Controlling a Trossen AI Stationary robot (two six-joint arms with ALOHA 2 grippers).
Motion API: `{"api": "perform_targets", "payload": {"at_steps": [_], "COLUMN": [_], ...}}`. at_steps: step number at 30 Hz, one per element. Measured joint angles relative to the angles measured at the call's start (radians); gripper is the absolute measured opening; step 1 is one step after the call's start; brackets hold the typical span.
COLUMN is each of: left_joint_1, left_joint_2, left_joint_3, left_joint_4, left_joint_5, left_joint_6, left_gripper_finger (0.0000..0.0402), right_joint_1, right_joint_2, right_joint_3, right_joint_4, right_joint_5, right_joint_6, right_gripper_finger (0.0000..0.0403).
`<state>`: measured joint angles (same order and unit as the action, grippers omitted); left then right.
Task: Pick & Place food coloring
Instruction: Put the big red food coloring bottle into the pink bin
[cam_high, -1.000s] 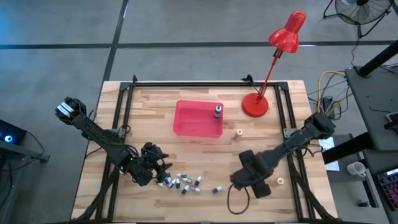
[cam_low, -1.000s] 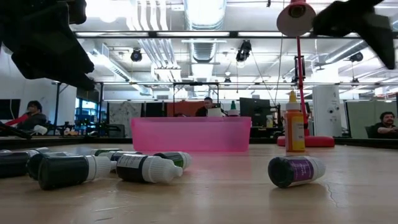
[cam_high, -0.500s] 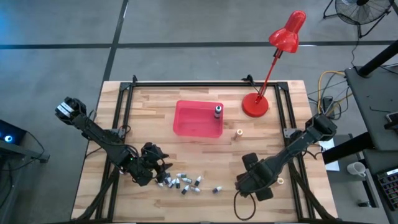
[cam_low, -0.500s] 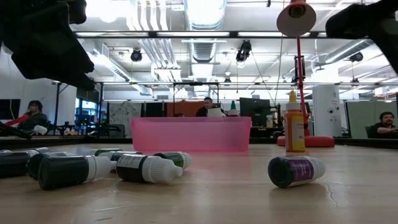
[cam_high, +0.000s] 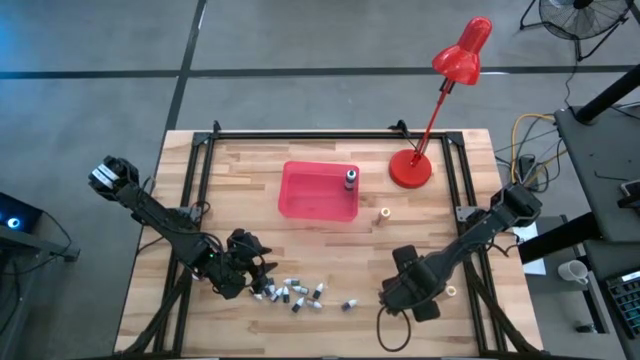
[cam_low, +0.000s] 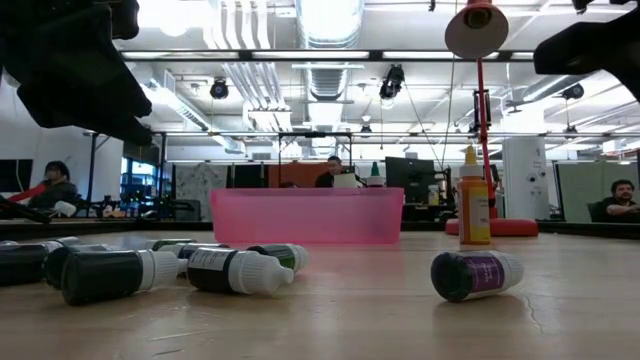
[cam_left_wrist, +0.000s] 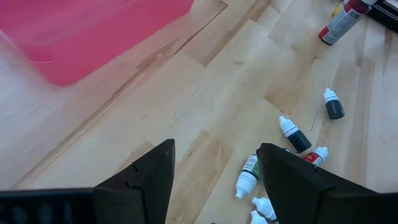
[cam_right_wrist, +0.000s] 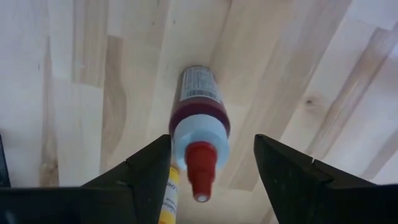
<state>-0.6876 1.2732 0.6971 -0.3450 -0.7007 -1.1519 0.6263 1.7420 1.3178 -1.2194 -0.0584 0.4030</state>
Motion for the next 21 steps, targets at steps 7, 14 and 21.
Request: {"api": "perform_targets", "payload": {"at_steps": [7, 14, 21], "left_joint_1": [-0.001, -0.001, 0.000], "left_joint_2": [0.000, 0.000, 0.000], "left_joint_3": [0.000, 0.000, 0.000], "left_joint_4": [-0.001, -0.002, -0.002], "left_joint_5": [0.000, 0.000, 0.000], "left_joint_6": [0.000, 0.000, 0.000], "left_gripper_finger": [0.0202, 0.0202, 0.0202], "right_joint_1": [0.000, 0.000, 0.000], "right_joint_2": [0.000, 0.000, 0.000], "right_joint_3": [-0.003, -0.003, 0.001], "right_joint_4": [0.000, 0.001, 0.006], "right_joint_5": [-0.029, -0.028, -0.028], "right_joint_6": [-0.002, -0.002, -0.002], "right_gripper_finger": [0.0196, 0.0156, 0.0119]}}
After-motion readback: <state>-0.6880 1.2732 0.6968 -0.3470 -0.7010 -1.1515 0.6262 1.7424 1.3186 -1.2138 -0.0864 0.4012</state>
